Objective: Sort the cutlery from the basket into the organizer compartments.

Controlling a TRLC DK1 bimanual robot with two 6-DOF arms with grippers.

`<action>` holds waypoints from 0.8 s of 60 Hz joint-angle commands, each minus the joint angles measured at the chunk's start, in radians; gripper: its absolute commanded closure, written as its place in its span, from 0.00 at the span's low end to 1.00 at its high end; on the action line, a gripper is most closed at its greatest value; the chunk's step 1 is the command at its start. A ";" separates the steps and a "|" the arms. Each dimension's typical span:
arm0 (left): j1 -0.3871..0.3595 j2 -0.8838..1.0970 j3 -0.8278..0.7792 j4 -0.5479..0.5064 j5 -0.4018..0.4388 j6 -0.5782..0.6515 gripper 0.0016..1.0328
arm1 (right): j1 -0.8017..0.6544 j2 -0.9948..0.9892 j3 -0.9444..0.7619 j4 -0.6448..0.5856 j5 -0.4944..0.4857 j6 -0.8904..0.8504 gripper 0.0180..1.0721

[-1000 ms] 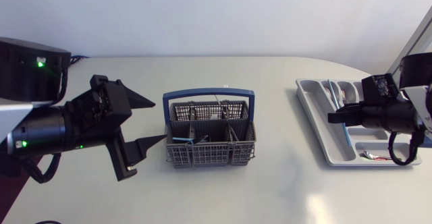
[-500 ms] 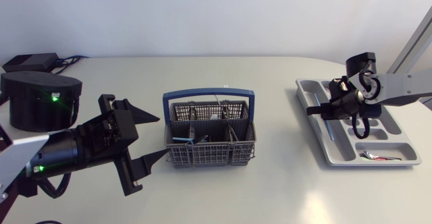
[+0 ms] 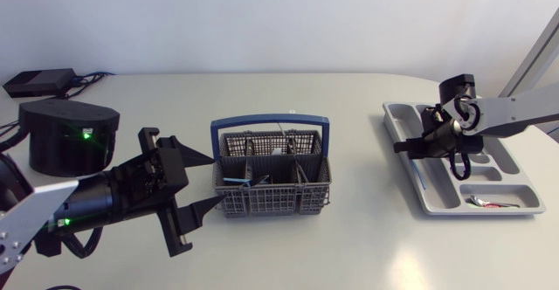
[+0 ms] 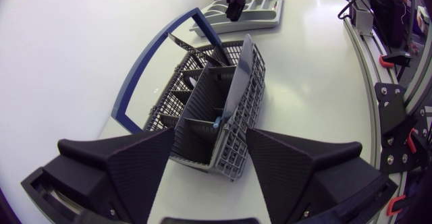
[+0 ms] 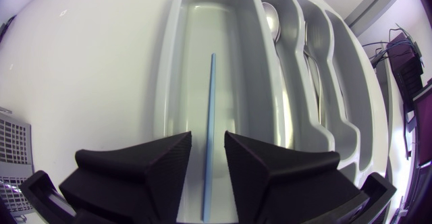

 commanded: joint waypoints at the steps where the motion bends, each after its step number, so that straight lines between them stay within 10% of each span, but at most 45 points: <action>1: -0.006 0.007 -0.011 0.007 0.021 -0.019 0.36 | 0.006 -0.063 -0.031 0.000 0.015 -0.009 0.43; 15: 0.016 0.000 -0.022 0.010 0.044 -0.033 0.56 | 0.061 -0.295 -0.155 0.030 0.024 -0.052 0.43; 29: 0.039 -0.019 -0.054 0.002 0.062 -0.024 0.84 | 0.218 -0.500 -0.281 0.015 -0.005 -0.099 0.93; 48: 0.112 0.040 -0.079 -0.049 0.236 0.030 0.97 | 0.520 -0.753 -0.434 -0.091 -0.236 -0.162 0.94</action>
